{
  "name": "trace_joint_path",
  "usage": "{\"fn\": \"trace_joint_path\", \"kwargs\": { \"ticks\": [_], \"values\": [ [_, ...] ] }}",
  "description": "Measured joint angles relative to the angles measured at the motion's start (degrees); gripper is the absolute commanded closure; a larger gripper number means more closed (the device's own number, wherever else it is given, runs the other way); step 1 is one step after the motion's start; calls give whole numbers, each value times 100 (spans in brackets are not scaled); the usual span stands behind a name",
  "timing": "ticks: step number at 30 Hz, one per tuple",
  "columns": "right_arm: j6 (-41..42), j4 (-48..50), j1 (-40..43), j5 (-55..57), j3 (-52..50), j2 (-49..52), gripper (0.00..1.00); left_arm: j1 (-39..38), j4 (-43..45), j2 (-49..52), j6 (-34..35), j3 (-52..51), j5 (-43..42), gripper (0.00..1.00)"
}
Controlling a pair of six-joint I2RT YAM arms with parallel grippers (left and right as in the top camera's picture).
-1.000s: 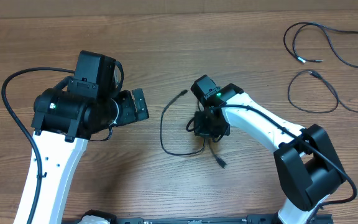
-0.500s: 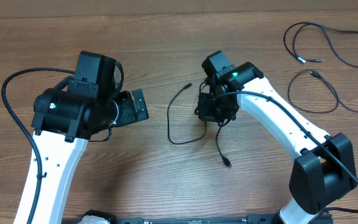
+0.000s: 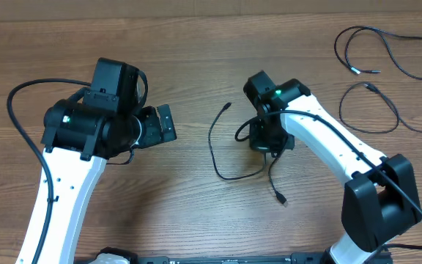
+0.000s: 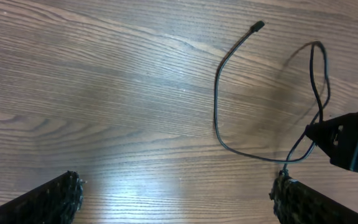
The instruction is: Untangle cables
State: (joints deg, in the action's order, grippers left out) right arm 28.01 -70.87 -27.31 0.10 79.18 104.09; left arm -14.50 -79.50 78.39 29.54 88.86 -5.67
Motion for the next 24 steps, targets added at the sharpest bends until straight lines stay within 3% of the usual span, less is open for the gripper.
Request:
{"fn": "trace_joint_path", "kwargs": {
  "ticks": [2, 3, 5, 6, 10, 22, 24],
  "values": [
    [15, 66, 68, 79, -131, 0, 82, 0, 0, 57, -11, 0, -50, 0],
    [17, 83, 120, 103, -184, 0, 74, 0, -2, 85, -20, 0, -66, 0],
    [57, 59, 249, 157, -238, 0, 25, 0, -11, 140, -59, 0, -103, 1],
    [52, 24, 319, 179, -243, 0, 14, 0, -17, 155, -79, 0, -118, 0],
    [52, -118, 586, 203, -249, 0, 2, 0, -26, 166, -114, 0, -142, 0],
    [-166, 632, 647, -387, -1062, 0, 0, 0, -7, 168, -125, 0, -227, 1],
    [-179, 852, 647, -505, -1279, 0, 10, 0, -7, 168, -127, 0, -229, 0]
  ]
}}
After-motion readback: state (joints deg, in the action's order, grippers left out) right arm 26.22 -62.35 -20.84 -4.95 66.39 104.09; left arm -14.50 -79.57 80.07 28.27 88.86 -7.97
